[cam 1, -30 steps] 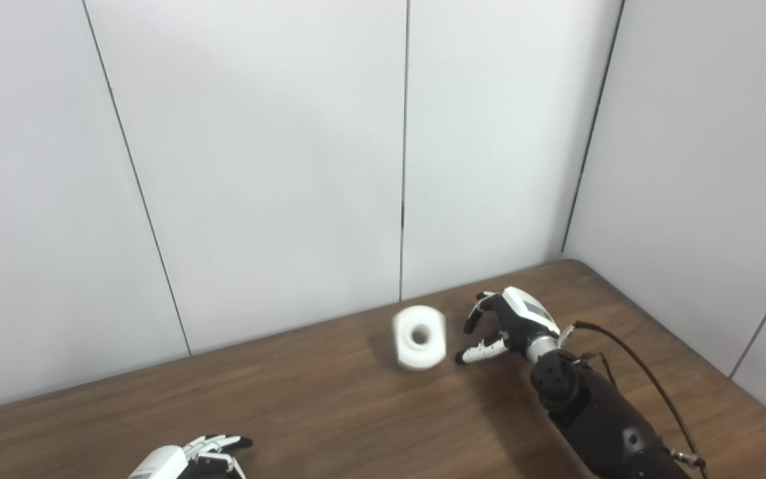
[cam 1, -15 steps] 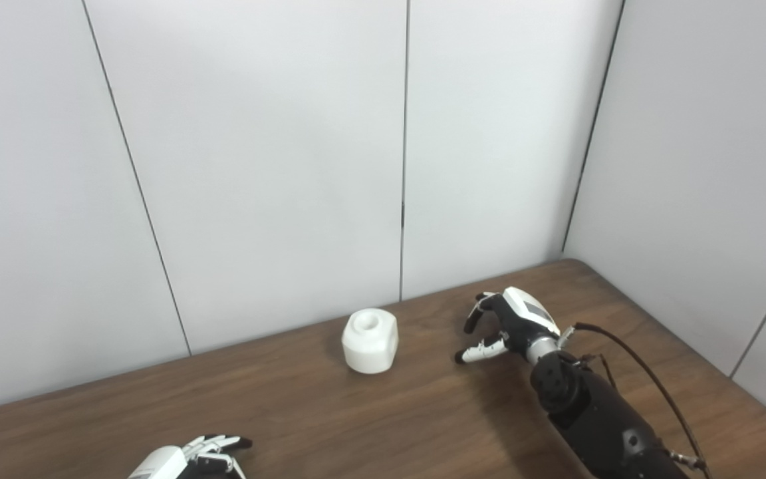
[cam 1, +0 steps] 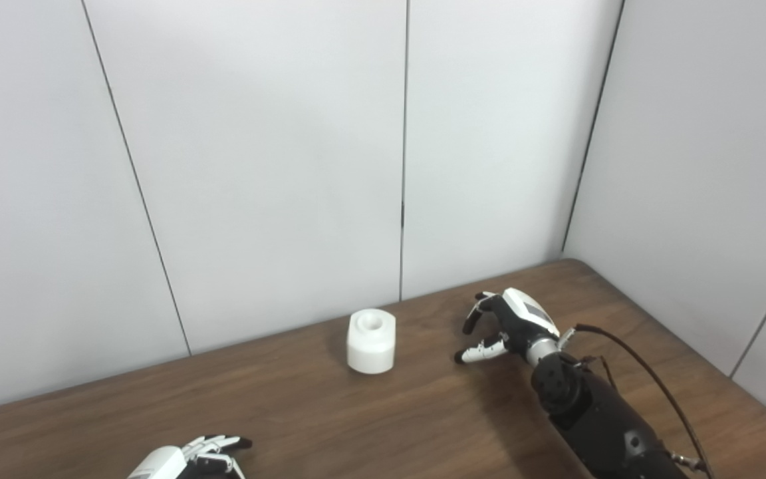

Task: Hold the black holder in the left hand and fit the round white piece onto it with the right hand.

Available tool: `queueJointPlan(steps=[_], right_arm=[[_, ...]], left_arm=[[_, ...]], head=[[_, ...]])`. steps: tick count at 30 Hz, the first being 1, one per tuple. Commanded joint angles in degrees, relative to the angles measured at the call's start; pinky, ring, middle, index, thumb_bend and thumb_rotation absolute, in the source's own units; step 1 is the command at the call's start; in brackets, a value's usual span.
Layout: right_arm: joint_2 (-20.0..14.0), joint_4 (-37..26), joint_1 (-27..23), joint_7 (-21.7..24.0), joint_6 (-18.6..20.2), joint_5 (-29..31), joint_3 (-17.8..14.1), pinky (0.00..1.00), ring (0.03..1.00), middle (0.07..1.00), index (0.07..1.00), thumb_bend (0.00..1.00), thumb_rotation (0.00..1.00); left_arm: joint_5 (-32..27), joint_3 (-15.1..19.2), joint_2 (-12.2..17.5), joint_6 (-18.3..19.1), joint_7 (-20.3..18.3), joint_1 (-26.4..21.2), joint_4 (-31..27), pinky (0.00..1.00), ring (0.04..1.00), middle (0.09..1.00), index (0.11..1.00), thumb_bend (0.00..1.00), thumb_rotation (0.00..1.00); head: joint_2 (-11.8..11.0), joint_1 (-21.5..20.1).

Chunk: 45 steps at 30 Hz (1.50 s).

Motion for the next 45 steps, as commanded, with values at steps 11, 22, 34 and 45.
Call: queueJointPlan(steps=[11, 22, 34, 45], right_arm=[[-0.10, -1.53, -1.57, 1.49, 0.02, 0.31, -0.18, 0.86, 0.952, 0.936, 0.492, 0.51, 0.15], [-0.03, -1.26, -1.71, 1.45, -0.41, 0.50, -0.28, 0.84, 0.931, 0.912, 0.497, 0.52, 0.16], [0.03, -0.74, -1.85, 1.61, -0.82, 1.51, -0.77, 0.86, 0.939, 0.911, 0.768, 0.88, 0.35], [0.08, -2.34, -1.74, 3.07, 0.04, 1.96, -0.73, 0.87, 0.970, 0.963, 0.901, 0.99, 0.45]], left_arm=[[2.15, -0.67, 1.32, 1.23, -2.55, 0.79, 0.69, 0.93, 0.898, 0.874, 0.480, 0.51, 0.04], [2.01, -0.57, 1.33, 0.79, -2.43, 0.57, 1.10, 0.93, 0.899, 0.875, 0.480, 0.51, 0.04], [2.04, -0.54, 0.98, 0.32, -1.84, 0.49, 1.88, 0.93, 0.892, 0.871, 0.480, 0.51, 0.04], [2.49, -0.75, 0.79, 0.84, -1.77, 0.52, 1.82, 0.92, 0.895, 0.873, 0.480, 0.51, 0.04]], head=[[-0.15, 0.25], [-0.27, 0.33], [-0.70, 0.77], [-1.29, 1.37]])
